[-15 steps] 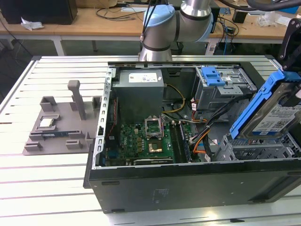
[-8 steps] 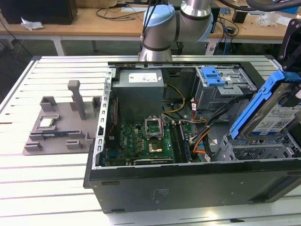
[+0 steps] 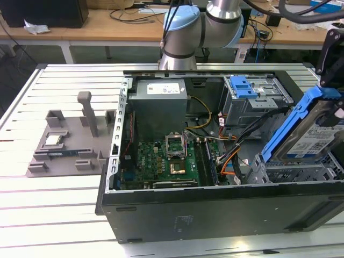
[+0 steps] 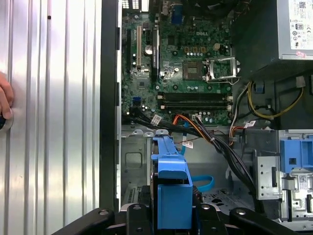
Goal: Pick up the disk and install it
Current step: 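Insert the disk into the insertion slot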
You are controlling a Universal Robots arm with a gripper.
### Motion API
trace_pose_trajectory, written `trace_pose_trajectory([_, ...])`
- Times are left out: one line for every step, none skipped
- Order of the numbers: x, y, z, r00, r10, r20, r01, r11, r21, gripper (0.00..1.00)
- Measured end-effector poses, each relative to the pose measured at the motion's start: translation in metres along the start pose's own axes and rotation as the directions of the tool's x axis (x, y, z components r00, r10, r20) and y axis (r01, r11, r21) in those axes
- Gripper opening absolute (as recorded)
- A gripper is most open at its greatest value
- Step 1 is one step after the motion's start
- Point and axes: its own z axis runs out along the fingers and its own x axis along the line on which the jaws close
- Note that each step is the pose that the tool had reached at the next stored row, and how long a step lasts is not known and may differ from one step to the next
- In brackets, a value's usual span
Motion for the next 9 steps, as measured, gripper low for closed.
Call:
trace_pose_trajectory([0.0001,-0.0002,0.0018,1.0,0.0,-0.0002,0.0,1.0,-0.0001,0.37])
trace_pose_trajectory([0.0002,-0.0003,0.0036,1.0,0.0,-0.0003,0.0,1.0,-0.0002,0.37])
trace_pose_trajectory([0.0002,-0.0004,0.0052,1.0,0.0,-0.0001,0.0,1.0,-0.0003,0.37])
trace_pose_trajectory([0.0004,-0.0006,0.0083,1.0,0.0,0.0,0.0,1.0,-0.0003,0.37])
trace_pose_trajectory([0.0006,-0.001,0.0135,1.0,0.0,-0.0001,0.0,1.0,-0.0009,0.37])
trace_pose_trajectory([0.0007,-0.0012,0.0163,1.0,0.0,-0.0002,0.0,1.0,-0.0011,0.37])
trace_pose_trajectory([0.001,-0.0016,0.0221,1.0,0.0,-0.0001,0.0,1.0,-0.0013,0.37])
trace_pose_trajectory([0.0011,-0.0017,0.024,1.0,0.0,-0.0001,0.0,1.0,-0.0013,0.37])
trace_pose_trajectory([0.0011,-0.0018,0.0247,1.0,0.0,-0.0002,0.0,1.0,-0.0013,0.37])
